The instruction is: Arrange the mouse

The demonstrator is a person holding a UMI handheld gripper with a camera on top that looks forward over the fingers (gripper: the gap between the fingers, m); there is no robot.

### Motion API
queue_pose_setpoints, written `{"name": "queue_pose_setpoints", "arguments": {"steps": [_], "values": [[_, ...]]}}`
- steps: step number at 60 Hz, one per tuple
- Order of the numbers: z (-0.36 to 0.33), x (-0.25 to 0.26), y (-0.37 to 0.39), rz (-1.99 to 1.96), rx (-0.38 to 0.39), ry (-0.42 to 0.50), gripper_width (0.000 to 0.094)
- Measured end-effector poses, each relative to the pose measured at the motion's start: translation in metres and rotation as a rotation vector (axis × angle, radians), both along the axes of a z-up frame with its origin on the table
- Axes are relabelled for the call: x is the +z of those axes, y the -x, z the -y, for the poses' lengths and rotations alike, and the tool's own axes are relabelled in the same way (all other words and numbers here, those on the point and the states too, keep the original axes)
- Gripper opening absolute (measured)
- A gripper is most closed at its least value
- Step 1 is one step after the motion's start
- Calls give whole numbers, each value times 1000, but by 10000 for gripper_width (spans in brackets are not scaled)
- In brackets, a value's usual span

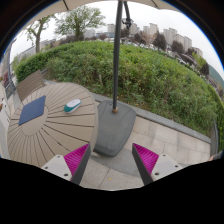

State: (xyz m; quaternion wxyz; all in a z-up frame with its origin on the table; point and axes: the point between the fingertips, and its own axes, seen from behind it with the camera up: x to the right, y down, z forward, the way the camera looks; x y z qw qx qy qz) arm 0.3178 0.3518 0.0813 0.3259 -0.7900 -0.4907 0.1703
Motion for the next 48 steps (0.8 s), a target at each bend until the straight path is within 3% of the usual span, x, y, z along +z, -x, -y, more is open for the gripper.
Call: {"name": "queue_pose_setpoints", "arguments": {"steps": [13, 34, 48], "values": [[21, 0, 23, -5, 32, -13, 861], [106, -22, 91, -46, 171, -19, 853], [118, -42, 157, -141, 185, -69, 855]]}}
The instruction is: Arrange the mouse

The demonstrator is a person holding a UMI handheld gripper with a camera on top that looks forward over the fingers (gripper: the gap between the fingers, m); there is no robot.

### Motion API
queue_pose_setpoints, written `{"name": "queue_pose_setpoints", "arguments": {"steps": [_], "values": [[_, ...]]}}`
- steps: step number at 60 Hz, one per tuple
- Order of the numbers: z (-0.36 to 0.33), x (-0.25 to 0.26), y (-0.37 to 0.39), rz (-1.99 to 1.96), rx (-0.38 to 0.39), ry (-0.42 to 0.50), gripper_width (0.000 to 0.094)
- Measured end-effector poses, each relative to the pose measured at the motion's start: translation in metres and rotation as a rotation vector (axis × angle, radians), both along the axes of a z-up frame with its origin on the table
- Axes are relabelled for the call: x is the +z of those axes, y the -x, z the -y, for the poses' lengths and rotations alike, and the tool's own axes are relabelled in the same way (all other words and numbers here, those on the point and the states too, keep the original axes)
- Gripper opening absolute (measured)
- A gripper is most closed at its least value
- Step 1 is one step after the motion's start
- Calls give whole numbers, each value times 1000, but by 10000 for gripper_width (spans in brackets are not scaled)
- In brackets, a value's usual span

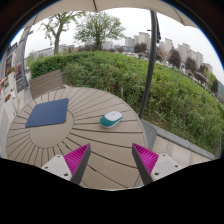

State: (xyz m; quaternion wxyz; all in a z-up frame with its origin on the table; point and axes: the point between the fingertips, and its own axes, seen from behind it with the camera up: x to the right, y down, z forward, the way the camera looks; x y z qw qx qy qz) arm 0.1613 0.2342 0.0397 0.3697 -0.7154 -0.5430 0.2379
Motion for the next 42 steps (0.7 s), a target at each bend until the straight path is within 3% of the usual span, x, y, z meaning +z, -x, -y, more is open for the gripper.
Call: {"name": "queue_pose_setpoints", "arguments": {"steps": [23, 42], "values": [[-21, -41, 112, -41, 22, 19, 855], [-37, -55, 181, -24, 37, 87, 847]]}}
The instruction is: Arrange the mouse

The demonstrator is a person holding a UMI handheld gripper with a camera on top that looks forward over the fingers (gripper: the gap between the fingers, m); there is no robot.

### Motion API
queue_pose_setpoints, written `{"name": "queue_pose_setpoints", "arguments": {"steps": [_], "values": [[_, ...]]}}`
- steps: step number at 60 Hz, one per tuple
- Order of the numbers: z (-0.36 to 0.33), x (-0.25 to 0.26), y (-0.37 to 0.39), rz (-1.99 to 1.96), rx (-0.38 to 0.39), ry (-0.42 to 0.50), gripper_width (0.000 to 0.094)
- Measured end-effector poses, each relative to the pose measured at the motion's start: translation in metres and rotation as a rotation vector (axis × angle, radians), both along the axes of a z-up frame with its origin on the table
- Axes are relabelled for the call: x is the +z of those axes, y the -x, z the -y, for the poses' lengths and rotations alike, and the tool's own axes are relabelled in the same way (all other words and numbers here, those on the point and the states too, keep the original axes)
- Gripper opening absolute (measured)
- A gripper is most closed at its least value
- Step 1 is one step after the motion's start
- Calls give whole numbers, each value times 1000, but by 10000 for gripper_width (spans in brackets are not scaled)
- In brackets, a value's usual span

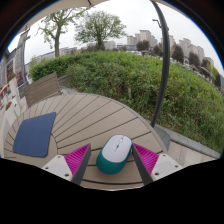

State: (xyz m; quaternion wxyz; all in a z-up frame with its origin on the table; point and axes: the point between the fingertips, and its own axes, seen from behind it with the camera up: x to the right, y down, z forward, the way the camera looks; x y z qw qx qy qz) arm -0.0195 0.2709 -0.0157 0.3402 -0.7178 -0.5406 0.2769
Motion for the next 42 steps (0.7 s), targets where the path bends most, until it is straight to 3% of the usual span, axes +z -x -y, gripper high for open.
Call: {"name": "queue_pose_setpoints", "arguments": {"steps": [10, 21, 24, 26, 34, 42], "values": [[16, 1, 17, -5, 74, 32, 792], [26, 0, 20, 11, 117, 2, 737], [22, -2, 20, 19, 113, -32, 647], [20, 0, 19, 20, 121, -42, 462], [26, 2, 21, 53, 126, -29, 438], [55, 61, 47, -21, 149, -28, 437]]}}
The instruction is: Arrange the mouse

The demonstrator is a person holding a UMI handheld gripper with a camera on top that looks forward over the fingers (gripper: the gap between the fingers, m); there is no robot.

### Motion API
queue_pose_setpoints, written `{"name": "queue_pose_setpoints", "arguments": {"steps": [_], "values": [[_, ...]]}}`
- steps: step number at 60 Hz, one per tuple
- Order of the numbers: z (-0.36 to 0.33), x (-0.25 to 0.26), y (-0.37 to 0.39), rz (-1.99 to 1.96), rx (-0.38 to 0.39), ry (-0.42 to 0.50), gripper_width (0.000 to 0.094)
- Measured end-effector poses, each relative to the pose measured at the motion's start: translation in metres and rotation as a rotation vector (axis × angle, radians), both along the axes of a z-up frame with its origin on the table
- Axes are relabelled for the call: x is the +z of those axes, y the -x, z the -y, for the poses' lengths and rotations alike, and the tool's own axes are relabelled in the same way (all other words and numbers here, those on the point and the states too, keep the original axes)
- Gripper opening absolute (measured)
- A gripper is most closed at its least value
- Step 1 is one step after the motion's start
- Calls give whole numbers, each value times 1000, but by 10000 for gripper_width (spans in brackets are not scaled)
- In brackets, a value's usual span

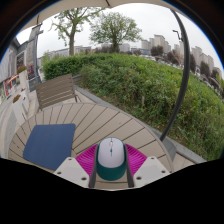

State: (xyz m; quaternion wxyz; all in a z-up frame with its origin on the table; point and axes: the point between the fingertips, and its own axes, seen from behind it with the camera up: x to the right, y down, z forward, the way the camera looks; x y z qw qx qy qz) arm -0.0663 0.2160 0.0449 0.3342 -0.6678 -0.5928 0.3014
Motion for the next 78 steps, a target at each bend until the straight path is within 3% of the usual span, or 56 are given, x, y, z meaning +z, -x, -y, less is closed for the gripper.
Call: {"name": "queue_pose_setpoints", "arguments": {"steps": [6, 11, 20, 28, 33, 35, 38, 40, 46, 57, 67, 78], "values": [[64, 31, 29, -15, 51, 93, 436], [121, 36, 54, -24, 99, 113, 437], [208, -7, 80, 11, 128, 108, 436], [240, -50, 80, 74, 79, 90, 466], [242, -55, 79, 94, 71, 20, 531], [240, -54, 74, 109, 61, -17, 637], [235, -44, 65, 118, 38, -46, 870], [237, -32, 58, 112, 31, -46, 832], [251, 11, 12, 138, 34, -28, 846], [251, 81, -125, 226, 3, -105, 847], [261, 99, -213, 279, -19, -84, 852], [243, 102, -236, 272, -79, -105, 851]]}}
